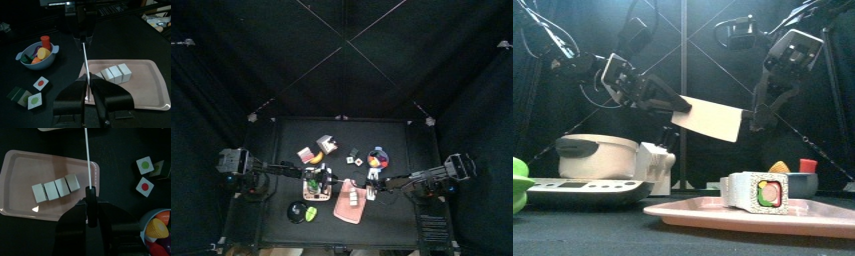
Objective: Grab cleaver with other hand
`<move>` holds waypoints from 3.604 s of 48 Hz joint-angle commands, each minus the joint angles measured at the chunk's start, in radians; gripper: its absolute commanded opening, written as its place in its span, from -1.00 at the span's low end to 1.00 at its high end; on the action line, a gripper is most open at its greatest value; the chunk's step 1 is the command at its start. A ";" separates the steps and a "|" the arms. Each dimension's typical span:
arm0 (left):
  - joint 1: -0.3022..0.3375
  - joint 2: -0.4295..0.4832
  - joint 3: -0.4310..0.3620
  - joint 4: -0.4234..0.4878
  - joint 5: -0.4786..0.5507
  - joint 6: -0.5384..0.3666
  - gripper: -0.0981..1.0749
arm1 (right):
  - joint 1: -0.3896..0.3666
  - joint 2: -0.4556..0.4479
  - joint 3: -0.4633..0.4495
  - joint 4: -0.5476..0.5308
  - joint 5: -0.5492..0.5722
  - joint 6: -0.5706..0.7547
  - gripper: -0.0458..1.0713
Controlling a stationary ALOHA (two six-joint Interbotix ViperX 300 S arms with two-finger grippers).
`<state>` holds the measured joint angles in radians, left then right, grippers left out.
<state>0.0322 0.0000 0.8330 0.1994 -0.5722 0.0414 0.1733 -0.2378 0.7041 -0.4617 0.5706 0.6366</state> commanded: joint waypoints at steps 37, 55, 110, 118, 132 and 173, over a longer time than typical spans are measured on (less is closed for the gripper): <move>-0.189 0.160 -0.057 -0.304 -0.152 -0.006 -0.18 | 0.049 -0.097 0.097 0.054 -0.011 -0.006 -0.45; -0.212 0.215 -0.081 -0.348 -0.152 -0.032 -0.18 | 0.015 -0.074 0.143 0.063 -0.109 -0.006 -0.45; -0.239 0.241 -0.080 -0.368 -0.141 -0.035 -0.18 | -0.021 0.011 0.135 0.032 -0.169 -0.002 -0.45; -0.244 0.239 -0.084 -0.368 -0.120 -0.035 -0.18 | -0.020 0.011 0.135 0.034 -0.169 -0.002 -0.45; -0.236 0.261 -0.094 -0.396 -0.060 -0.034 -0.18 | -0.020 0.040 0.133 0.031 -0.178 0.000 -0.45; -0.210 0.314 -0.155 -0.400 0.114 -0.032 -0.18 | -0.023 0.135 0.094 0.012 -0.199 0.005 -0.46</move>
<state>-0.1718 0.3206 0.6826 -0.2025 -0.4648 0.0138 0.1595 -0.0890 0.8253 -0.4433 0.3820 0.6335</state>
